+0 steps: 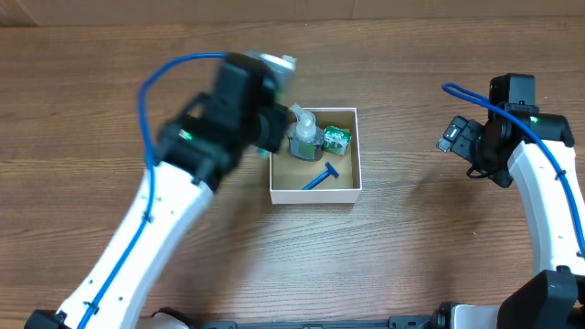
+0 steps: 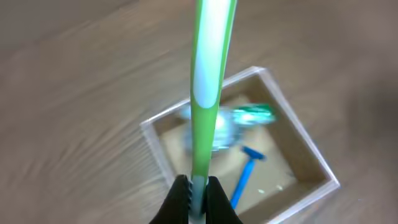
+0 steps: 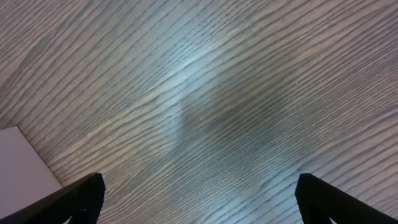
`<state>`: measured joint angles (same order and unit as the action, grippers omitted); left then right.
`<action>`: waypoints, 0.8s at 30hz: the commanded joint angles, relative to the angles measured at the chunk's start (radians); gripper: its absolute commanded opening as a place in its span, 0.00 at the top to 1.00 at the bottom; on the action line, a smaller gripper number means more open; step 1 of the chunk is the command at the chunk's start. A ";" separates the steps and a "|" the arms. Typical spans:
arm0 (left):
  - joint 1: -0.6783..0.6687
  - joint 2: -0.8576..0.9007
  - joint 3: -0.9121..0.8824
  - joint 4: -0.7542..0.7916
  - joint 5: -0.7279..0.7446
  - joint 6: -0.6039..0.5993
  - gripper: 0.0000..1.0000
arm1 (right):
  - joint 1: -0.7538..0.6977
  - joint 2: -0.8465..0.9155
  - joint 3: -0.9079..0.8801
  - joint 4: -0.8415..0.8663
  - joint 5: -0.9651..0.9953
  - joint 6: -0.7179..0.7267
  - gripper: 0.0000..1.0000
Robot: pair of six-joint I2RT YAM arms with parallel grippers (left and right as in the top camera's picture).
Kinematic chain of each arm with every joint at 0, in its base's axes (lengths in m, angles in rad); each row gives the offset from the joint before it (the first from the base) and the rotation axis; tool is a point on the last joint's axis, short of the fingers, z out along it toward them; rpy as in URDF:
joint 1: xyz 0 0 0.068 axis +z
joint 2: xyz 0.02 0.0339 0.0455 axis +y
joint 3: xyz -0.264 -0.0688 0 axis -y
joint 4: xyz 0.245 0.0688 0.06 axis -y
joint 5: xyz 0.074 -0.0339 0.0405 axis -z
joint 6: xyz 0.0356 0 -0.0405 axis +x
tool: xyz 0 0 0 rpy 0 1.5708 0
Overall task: Pack container
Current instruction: 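Carry the toothbrush with left gripper and lay it in box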
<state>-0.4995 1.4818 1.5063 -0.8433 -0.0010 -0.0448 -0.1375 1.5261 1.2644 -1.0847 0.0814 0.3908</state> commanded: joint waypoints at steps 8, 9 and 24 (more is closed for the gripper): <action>-0.188 0.241 -0.006 0.001 -0.061 0.232 0.96 | -0.002 -0.009 0.000 0.004 0.002 -0.006 0.00; -0.187 0.275 -0.006 -0.002 -0.062 0.232 0.95 | -0.002 -0.009 0.000 0.005 0.002 -0.006 0.00; -0.187 0.250 -0.004 -0.060 -0.116 0.137 0.46 | -0.002 -0.009 0.000 0.002 0.003 -0.006 0.00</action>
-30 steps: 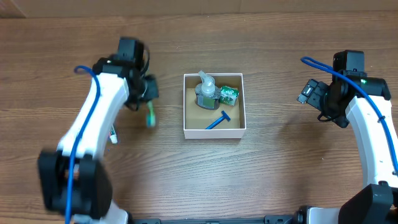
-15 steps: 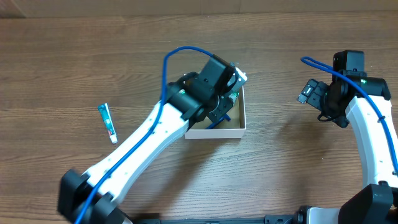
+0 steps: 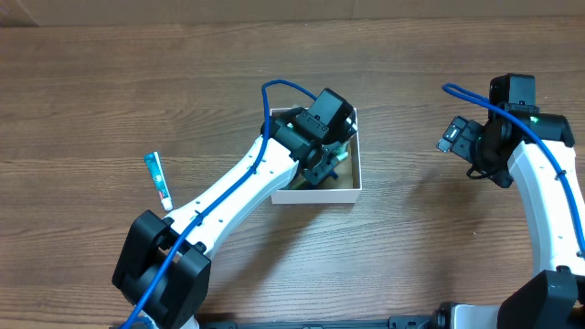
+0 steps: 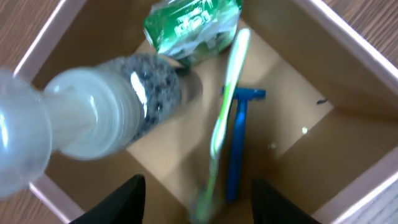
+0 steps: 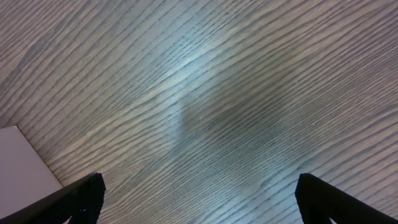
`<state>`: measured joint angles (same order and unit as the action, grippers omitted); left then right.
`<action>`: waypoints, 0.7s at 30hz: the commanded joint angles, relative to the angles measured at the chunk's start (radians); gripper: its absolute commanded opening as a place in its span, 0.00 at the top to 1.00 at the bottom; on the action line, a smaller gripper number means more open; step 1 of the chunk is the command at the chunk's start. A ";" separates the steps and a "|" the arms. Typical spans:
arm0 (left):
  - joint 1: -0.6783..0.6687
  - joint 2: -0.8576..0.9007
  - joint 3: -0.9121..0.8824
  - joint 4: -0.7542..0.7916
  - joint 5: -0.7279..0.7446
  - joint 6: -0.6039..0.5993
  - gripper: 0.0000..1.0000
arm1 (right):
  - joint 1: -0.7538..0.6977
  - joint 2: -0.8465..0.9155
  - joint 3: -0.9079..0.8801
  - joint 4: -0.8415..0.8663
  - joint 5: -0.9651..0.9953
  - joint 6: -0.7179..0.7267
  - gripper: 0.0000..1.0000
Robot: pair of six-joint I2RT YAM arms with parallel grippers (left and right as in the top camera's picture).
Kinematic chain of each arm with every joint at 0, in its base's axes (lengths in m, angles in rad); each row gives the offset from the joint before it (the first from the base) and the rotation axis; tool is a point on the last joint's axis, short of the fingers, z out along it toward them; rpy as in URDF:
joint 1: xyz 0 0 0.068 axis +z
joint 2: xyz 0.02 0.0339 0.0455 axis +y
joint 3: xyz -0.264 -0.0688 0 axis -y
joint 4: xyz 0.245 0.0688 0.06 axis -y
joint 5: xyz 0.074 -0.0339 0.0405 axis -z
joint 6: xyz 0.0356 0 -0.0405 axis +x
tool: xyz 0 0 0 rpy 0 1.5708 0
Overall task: Pack container
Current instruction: 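Carry the toothbrush with left gripper and lay it in box, then move left gripper to the teal toothpaste tube and grasp it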
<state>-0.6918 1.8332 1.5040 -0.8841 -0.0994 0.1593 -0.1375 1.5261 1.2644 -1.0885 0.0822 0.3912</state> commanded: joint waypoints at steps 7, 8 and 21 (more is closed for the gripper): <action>0.119 -0.433 -0.002 -0.122 -0.365 -0.504 0.29 | -0.002 -0.009 0.000 0.008 0.002 -0.006 0.00; 0.167 -0.460 -0.002 -0.156 -0.364 -0.562 0.28 | -0.002 -0.009 0.000 0.009 0.002 -0.006 0.00; 0.904 -0.254 -0.306 -0.086 0.046 -0.608 0.12 | -0.002 -0.009 0.000 0.005 0.002 -0.006 0.00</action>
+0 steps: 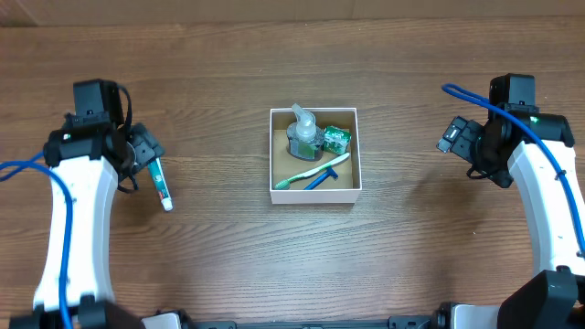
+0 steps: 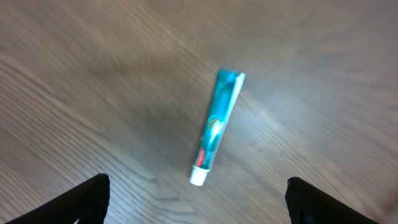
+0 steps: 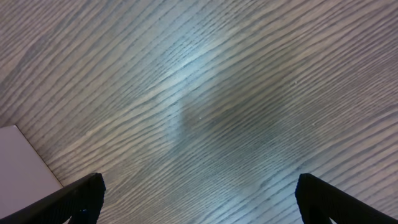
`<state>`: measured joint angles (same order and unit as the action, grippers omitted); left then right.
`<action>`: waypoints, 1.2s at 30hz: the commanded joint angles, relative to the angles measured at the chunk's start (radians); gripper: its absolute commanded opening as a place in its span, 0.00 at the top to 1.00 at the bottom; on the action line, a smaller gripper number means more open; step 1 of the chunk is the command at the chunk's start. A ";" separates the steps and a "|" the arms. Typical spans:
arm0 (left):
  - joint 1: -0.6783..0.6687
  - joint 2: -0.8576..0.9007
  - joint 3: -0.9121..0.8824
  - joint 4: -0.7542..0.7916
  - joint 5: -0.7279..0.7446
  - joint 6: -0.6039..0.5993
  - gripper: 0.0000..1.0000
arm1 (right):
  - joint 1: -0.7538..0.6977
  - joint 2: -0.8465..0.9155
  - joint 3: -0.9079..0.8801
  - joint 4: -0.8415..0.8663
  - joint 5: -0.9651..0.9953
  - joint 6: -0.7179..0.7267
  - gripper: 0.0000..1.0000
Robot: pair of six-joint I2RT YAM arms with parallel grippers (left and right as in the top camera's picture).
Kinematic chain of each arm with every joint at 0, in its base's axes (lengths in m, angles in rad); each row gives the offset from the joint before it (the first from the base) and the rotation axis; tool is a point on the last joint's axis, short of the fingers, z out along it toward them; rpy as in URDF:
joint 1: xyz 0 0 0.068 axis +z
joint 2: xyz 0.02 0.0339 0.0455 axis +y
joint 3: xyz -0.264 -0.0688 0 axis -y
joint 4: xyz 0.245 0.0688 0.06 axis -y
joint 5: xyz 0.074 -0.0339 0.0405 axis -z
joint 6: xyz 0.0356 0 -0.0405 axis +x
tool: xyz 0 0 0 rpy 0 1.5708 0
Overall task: Pack container
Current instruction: 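Move left gripper to the teal toothpaste tube and grasp it, then carry the toothpaste with left gripper and place it in box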
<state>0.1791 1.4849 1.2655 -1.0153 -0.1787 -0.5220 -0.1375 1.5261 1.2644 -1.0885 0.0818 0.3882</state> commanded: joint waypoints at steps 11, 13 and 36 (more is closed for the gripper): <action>0.029 0.467 -0.071 0.164 0.198 0.156 0.12 | -0.002 -0.009 0.000 0.002 0.002 -0.003 0.00; 0.029 0.485 -0.071 0.178 0.198 0.173 0.12 | -0.002 -0.009 0.000 0.002 0.002 -0.003 0.00; -0.077 0.251 0.173 0.058 0.198 0.259 0.96 | -0.002 -0.009 0.000 0.001 0.002 -0.003 0.00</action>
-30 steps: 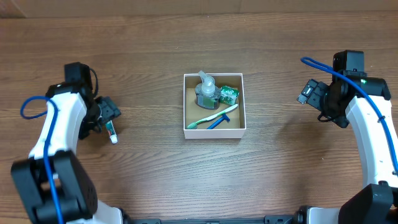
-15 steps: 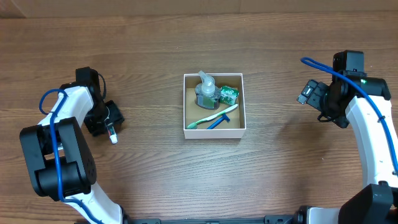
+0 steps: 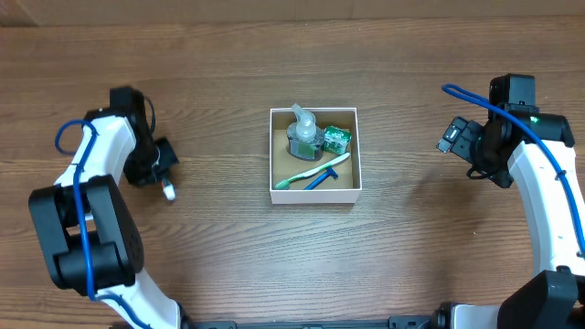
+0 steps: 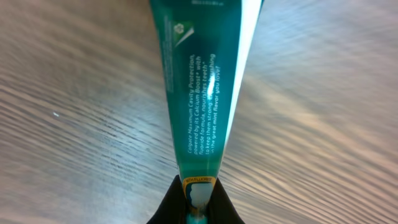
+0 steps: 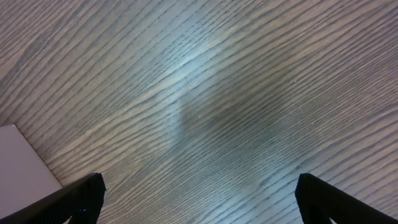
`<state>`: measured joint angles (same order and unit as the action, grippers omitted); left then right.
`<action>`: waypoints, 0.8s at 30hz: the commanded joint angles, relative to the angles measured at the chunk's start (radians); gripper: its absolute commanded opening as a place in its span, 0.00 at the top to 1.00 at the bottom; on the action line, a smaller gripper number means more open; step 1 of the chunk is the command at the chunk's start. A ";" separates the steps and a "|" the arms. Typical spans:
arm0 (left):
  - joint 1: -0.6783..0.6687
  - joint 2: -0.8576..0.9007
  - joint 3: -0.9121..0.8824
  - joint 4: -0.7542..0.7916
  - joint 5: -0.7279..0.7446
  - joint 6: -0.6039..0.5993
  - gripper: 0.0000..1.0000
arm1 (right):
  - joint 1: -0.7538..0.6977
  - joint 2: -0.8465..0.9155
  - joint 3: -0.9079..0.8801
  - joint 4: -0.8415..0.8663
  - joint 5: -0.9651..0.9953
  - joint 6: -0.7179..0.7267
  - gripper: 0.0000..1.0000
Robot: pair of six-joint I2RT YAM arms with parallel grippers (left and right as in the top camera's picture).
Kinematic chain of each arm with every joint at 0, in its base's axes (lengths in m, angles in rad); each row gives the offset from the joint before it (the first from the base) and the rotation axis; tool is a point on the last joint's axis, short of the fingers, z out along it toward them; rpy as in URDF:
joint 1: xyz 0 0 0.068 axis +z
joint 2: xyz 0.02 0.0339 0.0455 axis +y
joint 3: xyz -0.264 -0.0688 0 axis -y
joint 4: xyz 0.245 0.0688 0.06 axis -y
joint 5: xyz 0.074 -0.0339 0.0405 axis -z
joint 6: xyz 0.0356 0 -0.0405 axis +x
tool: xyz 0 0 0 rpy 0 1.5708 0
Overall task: Pack container
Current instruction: 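Carry the toothpaste with left gripper and place it in box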
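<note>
A white open box (image 3: 356, 146) stands mid-table, holding a pump bottle (image 3: 303, 134), a green packet (image 3: 335, 138), a green toothbrush (image 3: 303, 175) and a blue razor (image 3: 324, 175). At the far left my left gripper (image 3: 160, 174) is down on the table, shut on the teal toothpaste tube (image 4: 202, 93) near its cap end; only the white cap (image 3: 169, 192) shows from overhead. My right gripper (image 5: 199, 199) hangs open over bare wood at the right, nothing between its fingers.
The wooden table (image 3: 411, 247) spreads all around the box. A corner of the white box (image 5: 18, 165) shows at the left edge of the right wrist view. Blue cables run along both arms.
My left gripper was open above the toothpaste tube lying on the table. Now it is lower and shut on the tube. The right arm has not moved.
My left gripper held the green toothbrush over the box. Then it was open inside the box with the toothbrush lying by the razor. It then stood open over the toothpaste at the far left, and now grips that tube.
</note>
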<state>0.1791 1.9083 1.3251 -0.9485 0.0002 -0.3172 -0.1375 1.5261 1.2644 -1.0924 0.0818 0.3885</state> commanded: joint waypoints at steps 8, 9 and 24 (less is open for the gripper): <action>-0.582 -0.389 0.175 0.063 0.015 0.443 0.96 | -0.002 -0.009 0.000 0.005 0.002 -0.003 0.00; -0.649 -0.376 0.175 0.063 0.015 0.499 0.96 | -0.002 -0.009 0.000 0.005 0.002 -0.003 0.00; -0.819 -0.048 0.175 0.056 0.018 0.556 0.60 | -0.002 -0.009 0.000 0.001 0.002 -0.003 0.00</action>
<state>-0.6353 1.8610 1.4979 -0.8928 0.0154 0.2317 -0.1375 1.5261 1.2644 -1.0931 0.0818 0.3885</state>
